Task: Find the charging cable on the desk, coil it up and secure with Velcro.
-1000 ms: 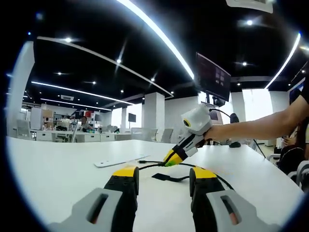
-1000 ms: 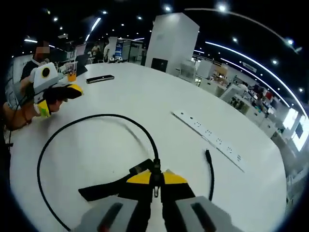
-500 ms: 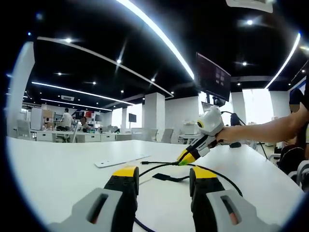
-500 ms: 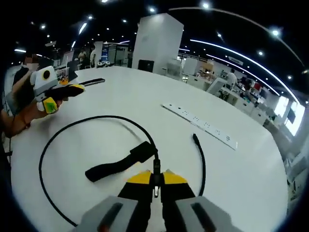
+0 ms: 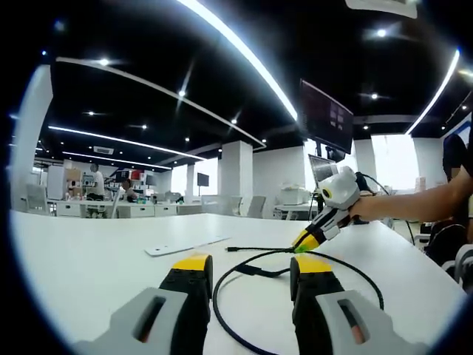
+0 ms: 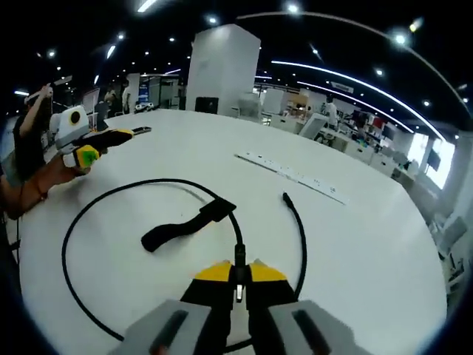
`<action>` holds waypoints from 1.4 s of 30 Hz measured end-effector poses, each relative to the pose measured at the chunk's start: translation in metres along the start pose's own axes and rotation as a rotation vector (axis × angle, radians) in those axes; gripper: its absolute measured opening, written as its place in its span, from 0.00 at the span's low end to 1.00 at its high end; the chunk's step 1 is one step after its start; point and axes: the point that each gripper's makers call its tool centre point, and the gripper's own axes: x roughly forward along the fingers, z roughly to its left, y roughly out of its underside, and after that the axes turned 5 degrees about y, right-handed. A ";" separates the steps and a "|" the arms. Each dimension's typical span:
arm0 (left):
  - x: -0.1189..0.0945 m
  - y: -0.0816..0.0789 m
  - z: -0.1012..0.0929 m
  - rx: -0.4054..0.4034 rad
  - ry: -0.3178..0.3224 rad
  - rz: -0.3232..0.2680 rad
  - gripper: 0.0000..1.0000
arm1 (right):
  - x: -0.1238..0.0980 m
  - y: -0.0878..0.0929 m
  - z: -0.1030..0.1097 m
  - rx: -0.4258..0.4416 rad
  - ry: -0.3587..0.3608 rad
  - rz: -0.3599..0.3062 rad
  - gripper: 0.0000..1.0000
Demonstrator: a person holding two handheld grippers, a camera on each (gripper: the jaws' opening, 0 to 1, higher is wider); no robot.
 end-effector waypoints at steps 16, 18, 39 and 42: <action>0.001 0.002 -0.002 0.008 0.006 0.013 0.42 | -0.025 0.020 -0.003 0.069 0.061 -0.033 0.08; 0.001 0.003 -0.002 0.007 0.006 0.014 0.42 | -0.027 0.022 -0.003 0.072 0.063 -0.035 0.08; 0.001 0.006 -0.005 0.009 0.012 0.027 0.42 | -0.047 0.033 0.008 0.067 0.081 -0.045 0.08; 0.002 0.007 -0.006 0.010 0.015 0.030 0.42 | -0.048 0.033 0.010 0.060 0.080 -0.046 0.08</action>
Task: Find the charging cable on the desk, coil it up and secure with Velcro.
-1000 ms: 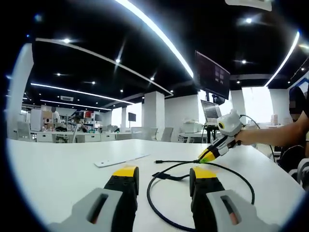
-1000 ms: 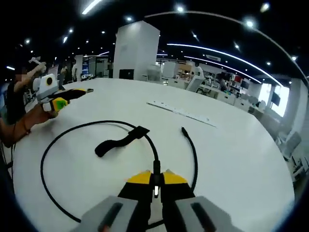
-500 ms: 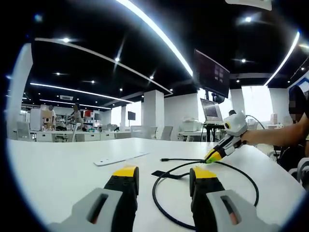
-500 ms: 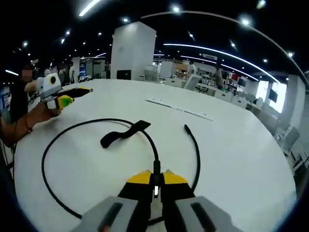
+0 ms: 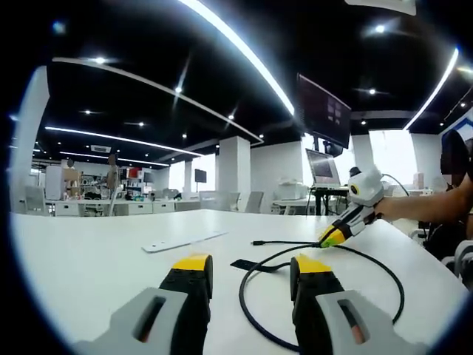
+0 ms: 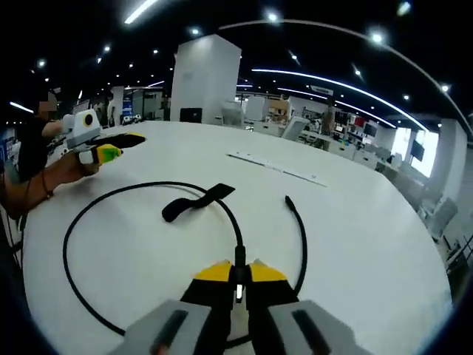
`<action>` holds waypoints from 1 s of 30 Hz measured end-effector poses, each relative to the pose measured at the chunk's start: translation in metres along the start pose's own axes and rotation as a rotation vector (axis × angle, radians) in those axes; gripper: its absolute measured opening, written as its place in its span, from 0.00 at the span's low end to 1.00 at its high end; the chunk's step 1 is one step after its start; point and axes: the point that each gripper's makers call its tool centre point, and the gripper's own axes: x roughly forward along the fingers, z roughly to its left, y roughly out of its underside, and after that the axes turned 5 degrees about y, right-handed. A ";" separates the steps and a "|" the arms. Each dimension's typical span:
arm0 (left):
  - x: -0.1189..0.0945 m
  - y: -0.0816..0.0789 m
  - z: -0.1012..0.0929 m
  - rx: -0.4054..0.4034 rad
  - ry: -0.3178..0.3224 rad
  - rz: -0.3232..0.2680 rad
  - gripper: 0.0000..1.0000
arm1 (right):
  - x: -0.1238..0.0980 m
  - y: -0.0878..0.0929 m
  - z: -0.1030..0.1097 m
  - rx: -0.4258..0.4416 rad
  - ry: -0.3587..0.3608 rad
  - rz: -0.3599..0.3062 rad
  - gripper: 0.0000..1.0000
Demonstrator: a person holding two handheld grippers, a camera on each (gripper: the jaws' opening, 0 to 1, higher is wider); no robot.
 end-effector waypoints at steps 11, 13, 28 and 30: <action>0.001 0.002 0.000 0.001 0.005 0.006 0.42 | -0.003 0.008 0.005 0.000 -0.006 -0.001 0.08; 0.002 0.002 -0.001 0.000 0.009 0.007 0.42 | -0.004 0.009 0.006 0.002 -0.007 0.000 0.08; 0.002 0.003 -0.001 0.001 0.008 0.014 0.42 | -0.002 0.014 0.012 0.001 -0.017 -0.005 0.08; 0.001 0.003 -0.002 0.000 0.009 0.013 0.42 | -0.004 0.015 0.013 -0.001 -0.015 -0.004 0.08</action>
